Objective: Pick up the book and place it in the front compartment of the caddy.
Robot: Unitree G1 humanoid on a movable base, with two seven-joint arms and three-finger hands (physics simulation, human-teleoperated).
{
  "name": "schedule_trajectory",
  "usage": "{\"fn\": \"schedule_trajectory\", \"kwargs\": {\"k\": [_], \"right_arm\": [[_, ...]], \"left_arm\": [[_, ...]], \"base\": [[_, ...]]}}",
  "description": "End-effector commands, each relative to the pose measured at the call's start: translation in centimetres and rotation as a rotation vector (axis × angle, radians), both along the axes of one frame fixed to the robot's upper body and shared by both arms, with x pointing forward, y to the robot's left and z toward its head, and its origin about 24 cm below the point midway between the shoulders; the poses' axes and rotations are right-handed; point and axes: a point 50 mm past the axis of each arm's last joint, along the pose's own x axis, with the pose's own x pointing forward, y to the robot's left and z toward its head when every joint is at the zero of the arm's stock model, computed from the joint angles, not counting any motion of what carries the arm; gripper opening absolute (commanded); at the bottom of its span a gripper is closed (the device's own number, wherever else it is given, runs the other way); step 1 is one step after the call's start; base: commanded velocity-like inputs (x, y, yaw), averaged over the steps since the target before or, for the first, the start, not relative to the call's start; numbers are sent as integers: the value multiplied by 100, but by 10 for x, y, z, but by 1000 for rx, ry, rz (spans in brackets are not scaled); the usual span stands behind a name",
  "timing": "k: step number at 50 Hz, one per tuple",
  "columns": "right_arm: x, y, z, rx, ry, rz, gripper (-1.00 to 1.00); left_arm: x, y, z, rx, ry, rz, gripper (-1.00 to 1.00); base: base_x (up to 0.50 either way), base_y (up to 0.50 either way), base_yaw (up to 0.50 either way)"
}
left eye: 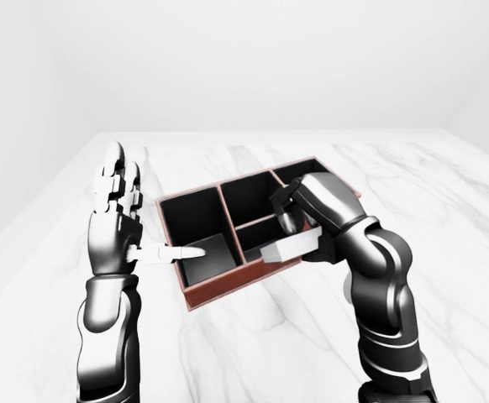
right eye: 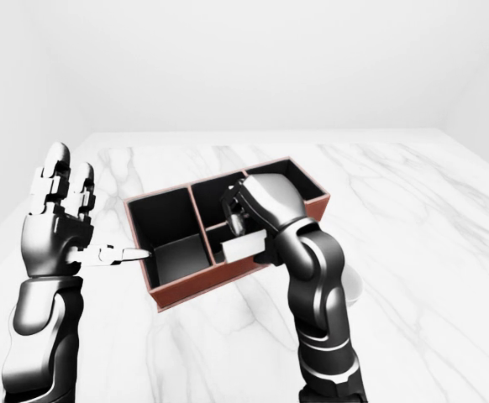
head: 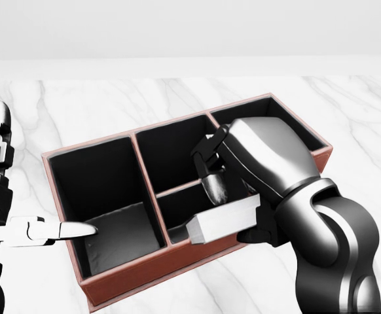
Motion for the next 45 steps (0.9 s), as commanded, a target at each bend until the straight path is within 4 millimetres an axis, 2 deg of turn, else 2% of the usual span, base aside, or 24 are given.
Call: {"fn": "schedule_trajectory", "kwargs": {"k": [1, 19, 26, 45], "right_arm": [[10, 4, 8, -10, -12, 1, -100], [33, 13, 13, -8, -2, 14, -100], [44, 18, 22, -5, -19, 18, -100], [68, 27, 23, 13, -13, -2, -100]], "left_arm": [[0, 0, 0, 0, 1, 0, 100], [1, 1, 0, -2, 2, 1, 100], [1, 1, -2, -5, 8, 1, 100], [2, 1, -2, -6, 12, 1, 100]], "base": [[0, 0, 0], [0, 0, 0], [0, 0, 0], [0, 0, 0]]}}
